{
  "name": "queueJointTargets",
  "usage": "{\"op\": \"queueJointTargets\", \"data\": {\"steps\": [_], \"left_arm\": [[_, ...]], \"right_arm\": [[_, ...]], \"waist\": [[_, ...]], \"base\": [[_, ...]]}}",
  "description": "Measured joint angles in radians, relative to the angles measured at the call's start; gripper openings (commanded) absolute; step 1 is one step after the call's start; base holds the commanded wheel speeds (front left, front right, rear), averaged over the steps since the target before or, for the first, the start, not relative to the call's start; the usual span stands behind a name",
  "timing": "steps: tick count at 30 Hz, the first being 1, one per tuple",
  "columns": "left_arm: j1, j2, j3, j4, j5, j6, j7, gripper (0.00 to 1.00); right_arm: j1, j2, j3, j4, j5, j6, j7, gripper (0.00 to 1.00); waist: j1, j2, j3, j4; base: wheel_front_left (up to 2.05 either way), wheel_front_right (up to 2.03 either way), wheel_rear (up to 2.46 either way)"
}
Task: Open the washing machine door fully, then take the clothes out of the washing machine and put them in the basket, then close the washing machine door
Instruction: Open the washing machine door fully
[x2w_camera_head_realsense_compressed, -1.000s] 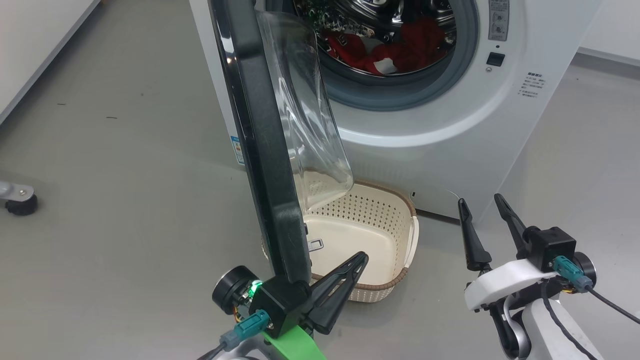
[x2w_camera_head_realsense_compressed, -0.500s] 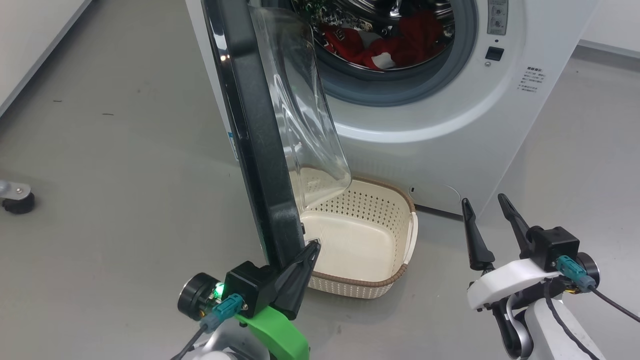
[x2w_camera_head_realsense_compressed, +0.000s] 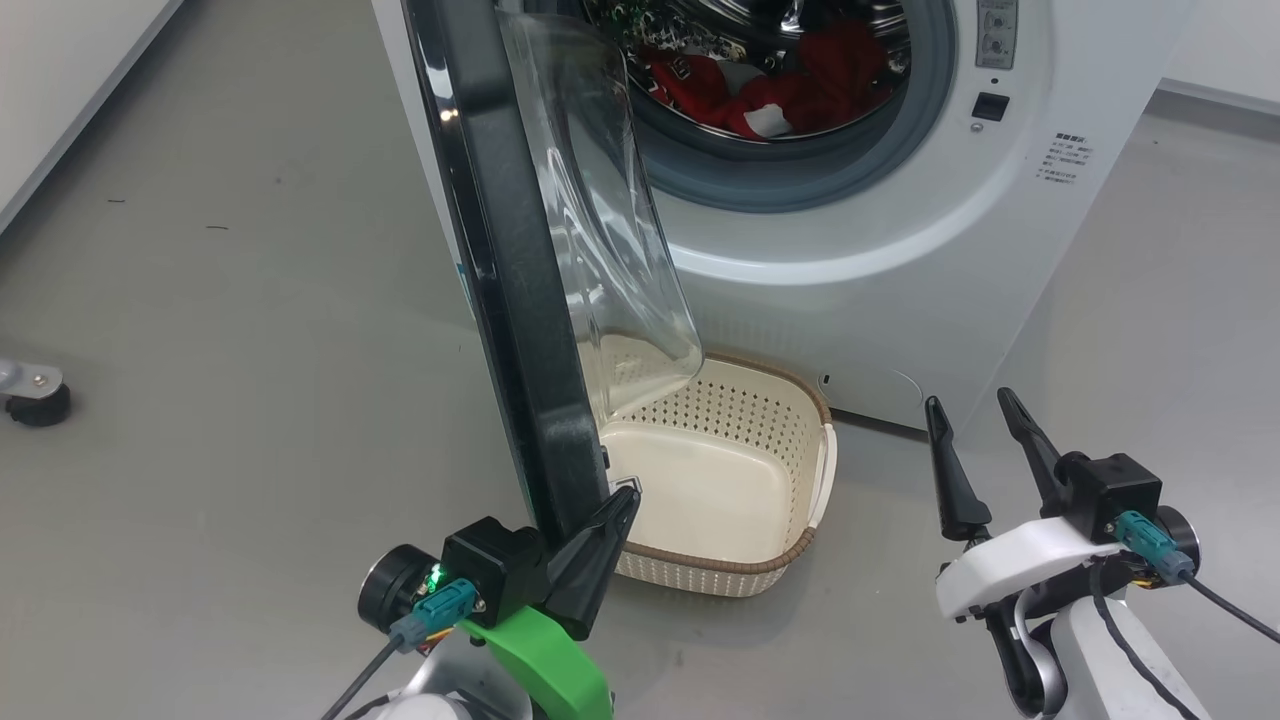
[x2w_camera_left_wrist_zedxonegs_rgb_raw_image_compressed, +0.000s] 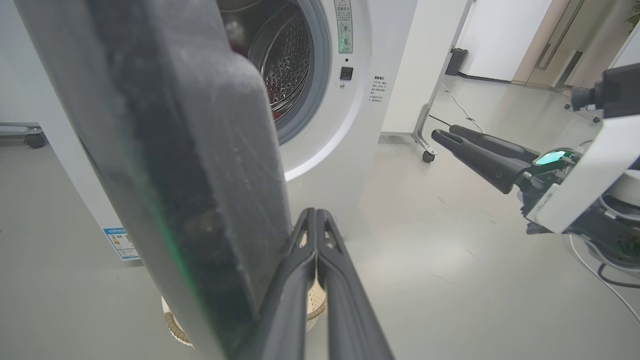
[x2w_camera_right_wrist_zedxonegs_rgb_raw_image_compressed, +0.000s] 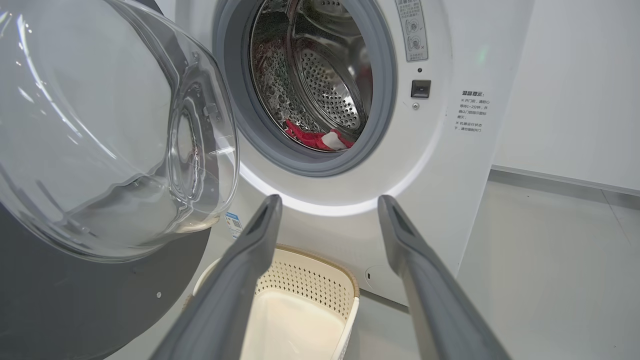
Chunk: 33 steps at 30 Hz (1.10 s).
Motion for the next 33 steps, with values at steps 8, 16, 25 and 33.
{"op": "queueJointTargets", "data": {"steps": [8,16,25,33], "left_arm": [[0.002,-0.011,0.014,0.009,-0.019,0.019,-0.013,0.00],[0.009,-0.013,0.023,0.014,-0.027,0.034,-0.025,0.00],[0.027,-0.013,0.048,0.019,-0.032,0.056,-0.034,0.00],[0.037,-0.003,0.112,0.026,-0.029,0.088,-0.057,0.00]], "right_arm": [[0.000,0.005,-0.010,0.002,-0.005,0.001,0.000,1.00],[0.000,0.008,-0.017,0.005,-0.019,0.010,0.000,1.00],[0.003,0.014,-0.026,0.005,-0.019,0.013,0.000,1.00],[0.004,0.016,-0.032,0.005,-0.020,0.019,0.000,1.00]], "waist": [[0.0000,0.0000,-0.002,0.012],[0.0000,0.0000,-0.008,0.027],[0.0000,0.0000,-0.010,0.045],[0.0000,0.0000,-0.005,0.054]], "base": [[0.00,0.00,0.00],[0.00,0.00,0.00],[0.00,0.00,0.00],[0.00,0.00,0.00]]}}
